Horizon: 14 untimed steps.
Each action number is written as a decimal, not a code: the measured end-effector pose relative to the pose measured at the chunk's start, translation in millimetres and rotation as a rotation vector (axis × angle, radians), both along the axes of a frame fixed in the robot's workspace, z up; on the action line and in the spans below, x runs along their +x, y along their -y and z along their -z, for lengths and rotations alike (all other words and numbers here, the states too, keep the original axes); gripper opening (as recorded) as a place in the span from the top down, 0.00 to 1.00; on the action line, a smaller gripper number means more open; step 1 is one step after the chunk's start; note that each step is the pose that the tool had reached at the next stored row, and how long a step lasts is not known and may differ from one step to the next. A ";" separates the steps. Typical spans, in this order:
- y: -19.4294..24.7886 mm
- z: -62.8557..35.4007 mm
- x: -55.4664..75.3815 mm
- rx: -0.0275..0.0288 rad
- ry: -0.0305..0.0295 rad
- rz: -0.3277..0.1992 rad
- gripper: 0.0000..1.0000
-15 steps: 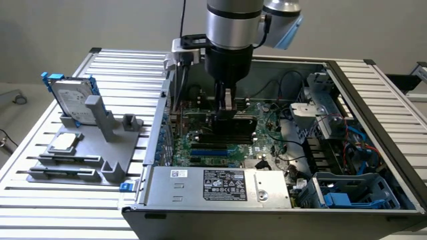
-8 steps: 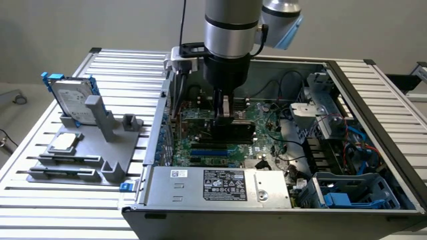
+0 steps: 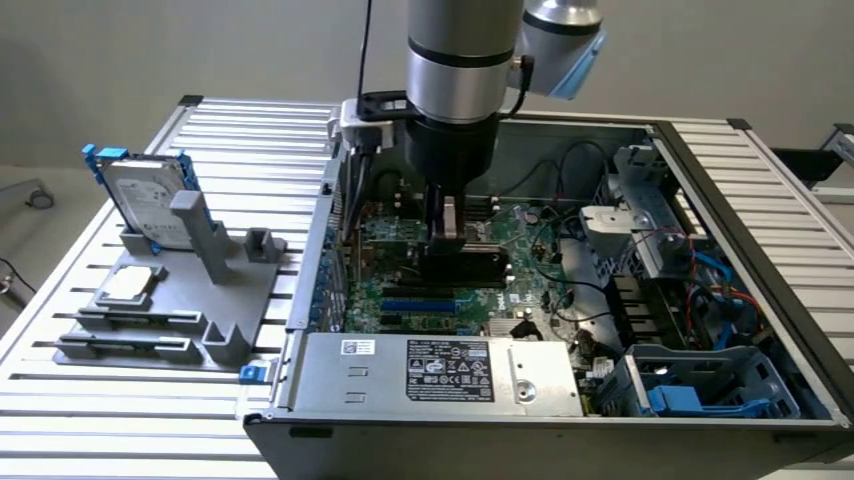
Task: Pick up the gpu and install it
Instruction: 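Insert the gpu into the slot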
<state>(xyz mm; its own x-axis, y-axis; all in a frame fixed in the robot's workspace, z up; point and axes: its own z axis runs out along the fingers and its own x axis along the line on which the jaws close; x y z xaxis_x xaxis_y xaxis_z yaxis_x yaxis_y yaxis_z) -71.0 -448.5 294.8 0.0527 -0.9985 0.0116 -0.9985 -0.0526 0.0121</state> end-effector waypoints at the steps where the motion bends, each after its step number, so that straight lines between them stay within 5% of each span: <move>1: 0.1 1.2 -0.3 -0.0001 -0.0004 0.000 0.74; 14: 1.8 17.2 -7.8 -0.0001 -0.0008 0.038 0.74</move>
<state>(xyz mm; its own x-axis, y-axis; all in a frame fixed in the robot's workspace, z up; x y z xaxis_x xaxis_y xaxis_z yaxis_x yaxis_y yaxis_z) -78.9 -450.3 277.6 0.0149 -0.9998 0.0117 -0.9998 -0.0148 0.0129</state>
